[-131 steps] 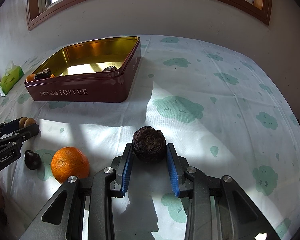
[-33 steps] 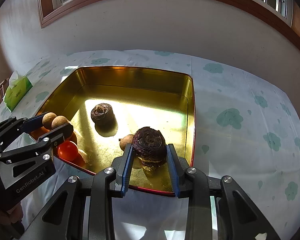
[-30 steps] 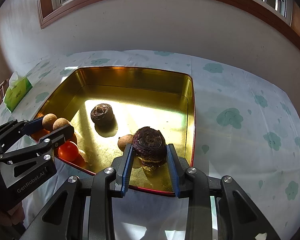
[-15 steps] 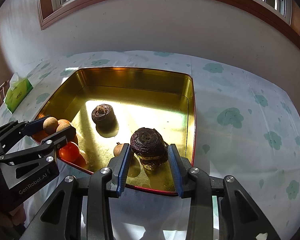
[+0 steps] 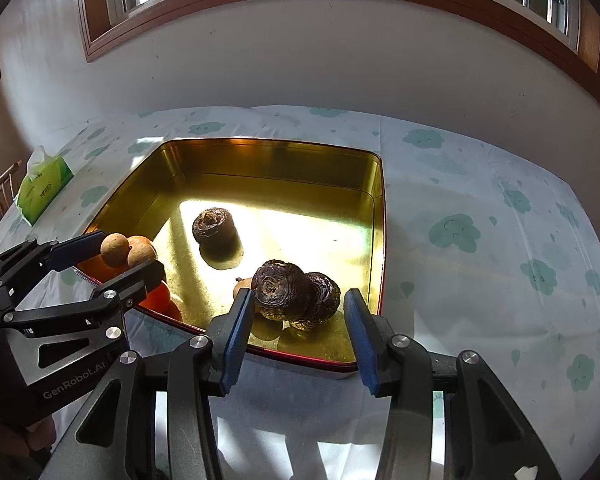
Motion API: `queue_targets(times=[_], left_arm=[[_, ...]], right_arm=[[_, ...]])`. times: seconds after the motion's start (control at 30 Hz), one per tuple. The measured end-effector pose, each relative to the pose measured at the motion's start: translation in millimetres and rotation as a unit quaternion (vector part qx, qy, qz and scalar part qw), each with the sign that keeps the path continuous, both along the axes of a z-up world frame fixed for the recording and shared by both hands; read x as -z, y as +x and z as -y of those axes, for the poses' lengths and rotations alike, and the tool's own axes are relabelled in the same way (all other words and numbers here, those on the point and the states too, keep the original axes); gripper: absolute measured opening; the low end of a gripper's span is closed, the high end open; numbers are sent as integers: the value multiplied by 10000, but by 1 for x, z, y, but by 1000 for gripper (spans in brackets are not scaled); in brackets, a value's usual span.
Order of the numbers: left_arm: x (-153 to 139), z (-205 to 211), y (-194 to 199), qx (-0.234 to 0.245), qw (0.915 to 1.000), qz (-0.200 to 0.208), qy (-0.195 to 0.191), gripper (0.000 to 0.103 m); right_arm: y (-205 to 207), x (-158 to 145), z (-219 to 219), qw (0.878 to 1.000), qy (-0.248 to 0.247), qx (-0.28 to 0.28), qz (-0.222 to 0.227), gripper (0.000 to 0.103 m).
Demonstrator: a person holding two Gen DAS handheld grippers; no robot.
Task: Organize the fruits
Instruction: 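Withdraw both tools from the tin toward the orange and dark plum, then close the right tool on the orange while the left tool grasps the dark plum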
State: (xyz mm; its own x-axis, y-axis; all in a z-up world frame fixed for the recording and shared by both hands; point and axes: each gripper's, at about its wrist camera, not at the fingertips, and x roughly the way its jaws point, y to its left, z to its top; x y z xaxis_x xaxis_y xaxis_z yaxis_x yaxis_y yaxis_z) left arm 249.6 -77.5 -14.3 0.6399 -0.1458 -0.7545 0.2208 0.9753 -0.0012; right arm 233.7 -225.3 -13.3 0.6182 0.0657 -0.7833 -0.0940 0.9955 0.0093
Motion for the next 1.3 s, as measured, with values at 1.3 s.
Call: queue_targets(times=[1.3], left_arm=[[34,-54,-164,-418,9989,-185,77,66]], right_arm=[[-169,29,19,9988,211,164,-411,44]])
